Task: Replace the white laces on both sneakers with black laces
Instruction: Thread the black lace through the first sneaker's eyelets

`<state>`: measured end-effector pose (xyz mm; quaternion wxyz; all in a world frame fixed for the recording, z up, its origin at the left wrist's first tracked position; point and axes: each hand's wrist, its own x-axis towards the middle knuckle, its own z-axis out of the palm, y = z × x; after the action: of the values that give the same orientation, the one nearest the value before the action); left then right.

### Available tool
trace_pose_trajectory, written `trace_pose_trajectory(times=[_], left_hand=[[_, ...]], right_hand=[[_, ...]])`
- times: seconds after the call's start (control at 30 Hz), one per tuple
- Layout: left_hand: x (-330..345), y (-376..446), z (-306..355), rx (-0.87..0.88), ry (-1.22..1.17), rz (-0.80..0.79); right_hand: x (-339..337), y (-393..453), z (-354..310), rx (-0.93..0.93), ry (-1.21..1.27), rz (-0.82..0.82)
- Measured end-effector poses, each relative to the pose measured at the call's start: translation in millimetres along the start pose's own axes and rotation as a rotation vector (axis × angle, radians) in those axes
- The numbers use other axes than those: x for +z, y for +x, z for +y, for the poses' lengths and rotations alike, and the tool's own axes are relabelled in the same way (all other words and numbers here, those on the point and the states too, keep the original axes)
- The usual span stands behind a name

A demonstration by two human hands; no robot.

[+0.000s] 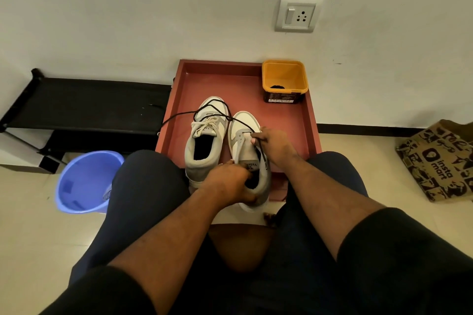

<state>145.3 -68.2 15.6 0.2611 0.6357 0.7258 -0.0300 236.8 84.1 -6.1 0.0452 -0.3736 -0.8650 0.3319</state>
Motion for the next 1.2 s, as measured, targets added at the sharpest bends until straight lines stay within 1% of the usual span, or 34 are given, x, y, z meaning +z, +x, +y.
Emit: trace_pose_trajectory(times=[0.17,0.23,0.33,0.4,0.47,0.53,0.57,0.67,0.73,0.8,0.83,0.9,0.93,0.97,1.0,1.03,1.07,1.1,1.13,1.2], left_hand=[[5,5,-13,-0.046,-0.087,-0.016],[3,8,-13,-0.075,-0.131,0.007],[-1,15,-10,-0.092,-0.197,0.039],[-1,17,-10,-0.101,-0.230,0.078],[0,19,-12,-0.109,-0.272,0.116],[1,21,-13,-0.114,-0.284,0.119],[1,21,-13,-0.118,-0.297,0.123],[0,18,-13,-0.126,-0.346,0.148],[-2,16,-13,-0.124,-0.360,0.162],[-3,15,-15,-0.118,-0.358,0.167],[-3,14,-16,-0.117,-0.349,0.162],[-3,15,-18,-0.128,-0.343,0.160],[-4,15,-19,-0.136,-0.367,0.162],[-5,15,-20,-0.143,-0.411,0.167],[-6,15,-20,-0.145,-0.447,0.171],[-8,15,-19,-0.138,-0.462,0.171],[-9,15,-18,-0.130,-0.464,0.161],[-11,14,-17,-0.115,-0.470,0.153],[-12,16,-16,-0.104,-0.487,0.142],[-16,20,-14,-0.083,-0.526,0.102]], right_hand=[[1,-11,8,0.036,0.112,0.099],[2,-18,8,0.003,0.115,0.106],[-1,-27,-8,-0.106,0.184,0.091],[-6,-35,-19,-0.157,0.260,0.124],[-12,-50,-27,-0.129,0.398,0.134],[-24,-72,-36,0.001,0.566,0.053],[-28,-79,-39,0.021,0.625,0.002],[-38,-94,-48,-0.032,0.775,-0.081],[-38,-99,-46,0.019,0.858,-0.196],[-37,-99,-38,0.159,0.865,-0.380],[-38,-98,-33,0.244,0.814,-0.456],[-38,-93,-25,0.386,0.631,-0.535],[-36,-89,-21,0.408,0.522,-0.524],[-32,-83,-18,0.386,0.418,-0.463],[-28,-76,-14,0.336,0.349,-0.349],[-22,-68,-9,0.288,0.321,-0.197],[-18,-59,-5,0.265,0.329,-0.035],[-16,-52,-2,0.265,0.361,0.087],[-14,-44,0,0.276,0.395,0.130],[-8,-33,4,0.307,0.439,0.056]])
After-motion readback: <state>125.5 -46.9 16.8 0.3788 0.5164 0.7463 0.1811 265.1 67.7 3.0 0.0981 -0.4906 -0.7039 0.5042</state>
